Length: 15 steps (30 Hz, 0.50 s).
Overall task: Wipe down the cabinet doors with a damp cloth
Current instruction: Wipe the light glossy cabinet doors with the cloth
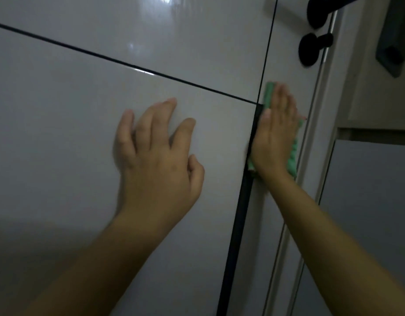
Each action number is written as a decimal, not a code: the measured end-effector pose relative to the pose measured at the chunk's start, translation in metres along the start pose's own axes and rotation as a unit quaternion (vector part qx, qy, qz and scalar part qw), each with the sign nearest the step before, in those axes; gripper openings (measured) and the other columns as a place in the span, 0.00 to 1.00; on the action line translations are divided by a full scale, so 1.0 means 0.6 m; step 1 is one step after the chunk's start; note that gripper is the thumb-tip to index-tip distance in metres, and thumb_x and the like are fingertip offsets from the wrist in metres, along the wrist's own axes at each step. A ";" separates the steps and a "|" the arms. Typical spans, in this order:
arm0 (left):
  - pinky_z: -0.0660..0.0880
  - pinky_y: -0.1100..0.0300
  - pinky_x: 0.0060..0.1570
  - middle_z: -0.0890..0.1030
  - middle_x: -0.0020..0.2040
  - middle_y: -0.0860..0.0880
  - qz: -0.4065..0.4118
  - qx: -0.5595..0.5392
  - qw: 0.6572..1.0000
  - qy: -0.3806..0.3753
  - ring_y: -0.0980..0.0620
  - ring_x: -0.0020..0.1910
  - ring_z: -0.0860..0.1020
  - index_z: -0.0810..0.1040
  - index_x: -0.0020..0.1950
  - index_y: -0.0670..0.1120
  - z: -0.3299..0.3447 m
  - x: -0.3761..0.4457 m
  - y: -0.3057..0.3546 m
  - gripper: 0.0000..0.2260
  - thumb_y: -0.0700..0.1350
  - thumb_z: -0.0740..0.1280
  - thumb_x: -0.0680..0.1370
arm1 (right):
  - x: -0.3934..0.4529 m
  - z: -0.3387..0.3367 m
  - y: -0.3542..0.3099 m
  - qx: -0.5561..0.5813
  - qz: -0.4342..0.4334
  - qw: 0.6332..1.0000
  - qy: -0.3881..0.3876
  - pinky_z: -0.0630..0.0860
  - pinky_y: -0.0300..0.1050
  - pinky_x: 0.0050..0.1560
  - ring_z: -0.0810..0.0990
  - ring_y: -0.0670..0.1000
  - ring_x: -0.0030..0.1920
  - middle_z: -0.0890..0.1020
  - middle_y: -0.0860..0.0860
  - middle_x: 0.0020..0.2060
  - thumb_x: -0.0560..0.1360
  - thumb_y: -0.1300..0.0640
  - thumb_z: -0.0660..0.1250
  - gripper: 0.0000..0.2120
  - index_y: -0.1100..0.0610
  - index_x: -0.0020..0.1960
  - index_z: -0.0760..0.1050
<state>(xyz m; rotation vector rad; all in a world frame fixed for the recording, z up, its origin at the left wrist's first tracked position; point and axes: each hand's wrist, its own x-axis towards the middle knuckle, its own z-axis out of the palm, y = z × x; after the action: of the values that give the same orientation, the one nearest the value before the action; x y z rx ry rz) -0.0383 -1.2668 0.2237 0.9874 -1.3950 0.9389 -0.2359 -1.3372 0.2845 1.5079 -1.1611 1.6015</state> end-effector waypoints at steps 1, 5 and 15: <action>0.50 0.41 0.72 0.68 0.70 0.39 0.011 -0.008 1.000 -0.007 0.41 0.70 0.63 0.74 0.65 0.44 0.003 -0.006 0.010 0.22 0.47 0.63 0.71 | -0.013 0.001 0.004 0.008 0.046 0.999 0.015 0.43 0.57 0.76 0.50 0.54 0.77 0.54 0.54 0.77 0.80 0.48 0.39 0.28 0.57 0.77 0.50; 0.51 0.41 0.72 0.66 0.73 0.38 0.058 -0.022 0.997 -0.055 0.42 0.72 0.61 0.72 0.68 0.43 0.029 -0.040 0.050 0.26 0.49 0.59 0.72 | -0.199 0.018 -0.010 -0.014 -0.045 0.998 -0.033 0.44 0.58 0.75 0.50 0.56 0.77 0.51 0.49 0.77 0.82 0.50 0.41 0.25 0.54 0.77 0.47; 0.48 0.41 0.73 0.65 0.73 0.36 0.099 -0.061 0.990 -0.080 0.39 0.74 0.59 0.67 0.72 0.38 0.062 -0.155 0.076 0.28 0.44 0.64 0.73 | -0.290 0.025 0.026 0.013 0.107 0.994 0.027 0.43 0.55 0.75 0.52 0.57 0.76 0.56 0.56 0.76 0.81 0.54 0.45 0.25 0.61 0.76 0.51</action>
<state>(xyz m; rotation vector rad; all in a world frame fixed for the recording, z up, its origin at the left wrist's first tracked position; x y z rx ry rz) -0.0920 -1.2820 0.1288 0.8588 -1.6903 0.9222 -0.2205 -1.3369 0.1099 1.3852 -1.3138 1.7929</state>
